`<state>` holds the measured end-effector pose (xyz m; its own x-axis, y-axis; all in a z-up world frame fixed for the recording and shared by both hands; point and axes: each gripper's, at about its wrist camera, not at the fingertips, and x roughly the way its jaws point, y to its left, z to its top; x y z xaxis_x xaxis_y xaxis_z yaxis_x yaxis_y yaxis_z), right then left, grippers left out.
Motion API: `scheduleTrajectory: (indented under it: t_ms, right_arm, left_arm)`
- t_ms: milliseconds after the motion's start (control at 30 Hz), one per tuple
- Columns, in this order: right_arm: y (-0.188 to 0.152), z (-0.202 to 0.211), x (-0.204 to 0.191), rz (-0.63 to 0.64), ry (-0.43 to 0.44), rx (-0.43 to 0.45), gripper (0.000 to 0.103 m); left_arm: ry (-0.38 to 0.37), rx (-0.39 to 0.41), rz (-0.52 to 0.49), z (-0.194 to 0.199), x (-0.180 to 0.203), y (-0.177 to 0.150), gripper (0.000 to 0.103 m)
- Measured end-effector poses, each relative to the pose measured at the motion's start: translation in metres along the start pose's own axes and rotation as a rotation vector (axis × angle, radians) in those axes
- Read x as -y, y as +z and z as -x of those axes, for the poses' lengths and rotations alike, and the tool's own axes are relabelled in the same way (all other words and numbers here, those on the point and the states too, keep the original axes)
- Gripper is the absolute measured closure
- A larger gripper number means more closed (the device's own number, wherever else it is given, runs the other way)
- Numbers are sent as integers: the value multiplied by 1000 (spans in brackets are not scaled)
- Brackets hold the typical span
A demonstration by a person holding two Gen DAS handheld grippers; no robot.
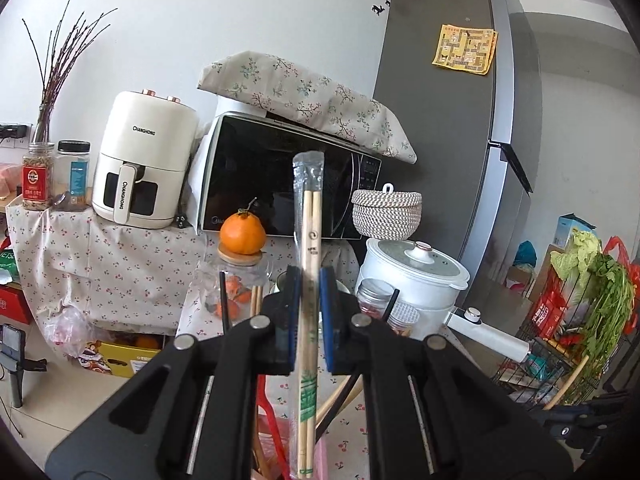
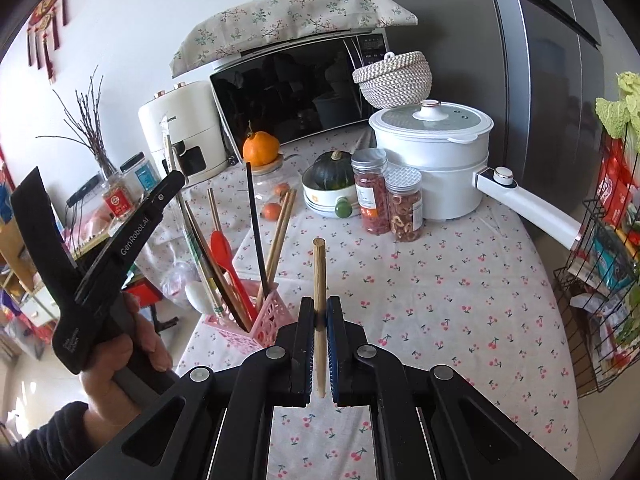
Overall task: Organize utensils
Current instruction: 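Carry the wrapped pair and wooden chopstick over the pink holder with both tools, then insert the chopsticks into the holder and open both tools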
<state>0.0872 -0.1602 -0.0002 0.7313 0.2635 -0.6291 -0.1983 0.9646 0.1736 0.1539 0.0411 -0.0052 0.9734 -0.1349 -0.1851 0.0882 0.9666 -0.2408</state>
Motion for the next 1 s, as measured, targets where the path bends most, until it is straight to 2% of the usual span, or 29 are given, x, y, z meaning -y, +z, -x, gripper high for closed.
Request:
scheduleTrajectory:
  t_ms: [167, 233, 367, 433, 633, 700, 767, 867, 1000]
  right_arm:
    - [2, -3, 5, -25, -6, 10, 97]
    - [2, -3, 6, -32, -6, 12, 97]
    - [3, 1, 8, -49, 11, 22, 97]
    - [5, 4, 6, -47, 17, 30, 97]
    - [15, 19, -11, -27, 55, 76, 97]
    - [21, 26, -19, -20, 73, 105, 97]
    - [27, 32, -28, -14, 89, 133, 97]
    - [35, 38, -40, -14, 115, 171, 97]
    - [43, 32, -54, -19, 139, 199, 97]
  left_arm:
    - [6, -27, -36, -12, 4, -13, 92]
    - [12, -47, -20, -12, 3, -16, 89]
    - [16, -107, 9, -4, -1, -11, 70]
    - [18, -145, 20, 3, -3, -7, 67]
    - [44, -306, 35, 24, -19, 3, 58]
    - [53, -365, 39, 29, -25, 4, 50]
    - [59, -417, 40, 35, -31, 3, 47]
    - [83, -536, 4, 38, -37, -4, 35]
    - [100, -674, -35, 40, -45, -22, 28]
